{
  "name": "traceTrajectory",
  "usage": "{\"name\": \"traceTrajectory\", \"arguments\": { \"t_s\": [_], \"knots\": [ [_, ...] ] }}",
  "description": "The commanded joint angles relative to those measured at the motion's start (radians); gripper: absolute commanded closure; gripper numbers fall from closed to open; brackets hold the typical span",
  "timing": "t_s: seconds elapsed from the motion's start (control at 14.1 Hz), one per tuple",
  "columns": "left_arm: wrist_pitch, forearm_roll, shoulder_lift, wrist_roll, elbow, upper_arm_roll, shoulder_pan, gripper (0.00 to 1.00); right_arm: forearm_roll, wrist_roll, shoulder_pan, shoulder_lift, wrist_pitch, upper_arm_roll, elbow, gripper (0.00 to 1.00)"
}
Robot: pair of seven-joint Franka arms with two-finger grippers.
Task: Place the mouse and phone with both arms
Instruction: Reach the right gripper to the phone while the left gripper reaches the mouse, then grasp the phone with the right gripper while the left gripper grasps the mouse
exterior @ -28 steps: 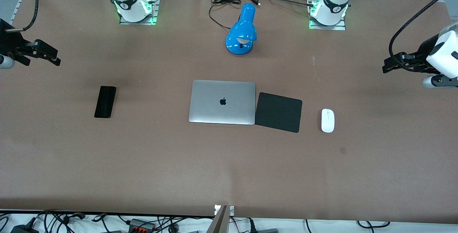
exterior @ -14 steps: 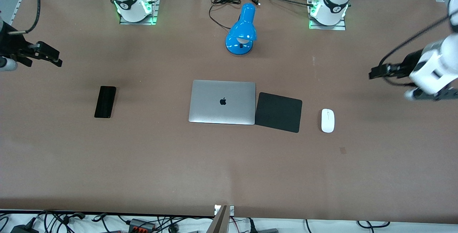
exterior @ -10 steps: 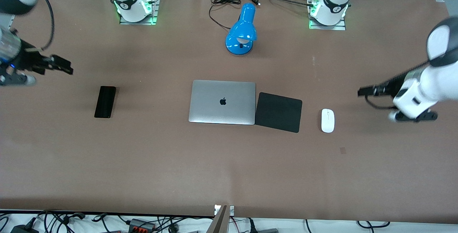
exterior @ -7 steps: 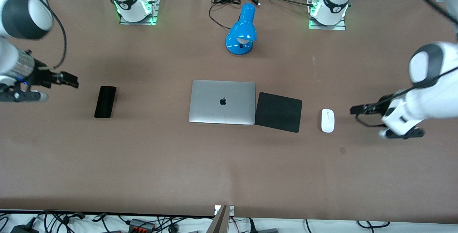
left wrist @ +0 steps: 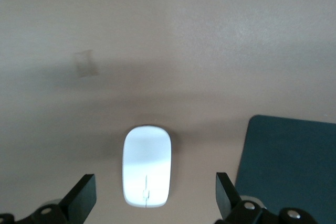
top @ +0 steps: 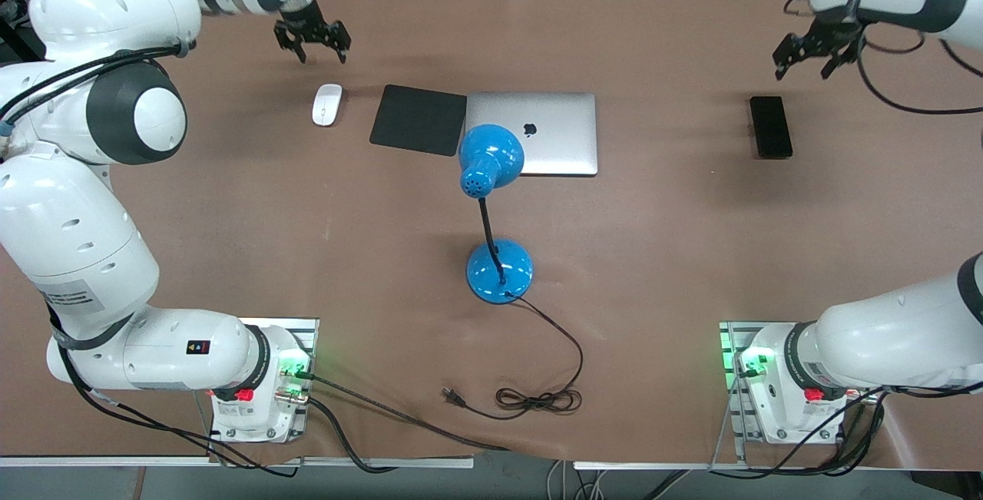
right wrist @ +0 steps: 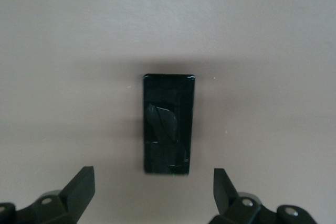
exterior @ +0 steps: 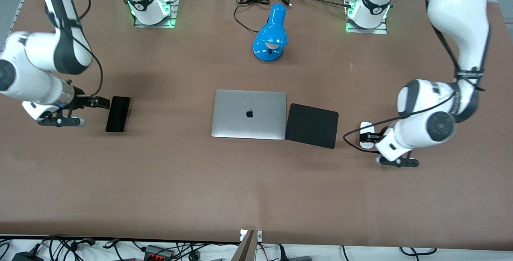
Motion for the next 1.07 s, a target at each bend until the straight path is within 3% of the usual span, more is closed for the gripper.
{"name": "traceTrajectory", "arguments": {
  "t_s": [0.0,0.21,0.43,0.99],
  "knots": [
    [0.143,0.015,-0.047,0.069,-0.144,0.001,0.019,0.00,-0.006,0.015,-0.041,0.095,0.069,0.010,0.003,0.00],
    [0.150,0.015,-0.036,0.110,-0.155,0.001,0.035,0.00,-0.005,0.017,-0.042,0.163,0.096,0.011,0.003,0.00],
    [0.153,0.015,-0.019,0.110,-0.165,0.001,0.035,0.00,0.055,0.020,-0.040,0.204,0.122,0.013,0.003,0.00],
    [0.154,0.014,0.011,0.109,-0.167,0.001,0.036,0.00,0.057,0.020,-0.038,0.218,0.247,0.011,-0.064,0.00]
  ]
}}
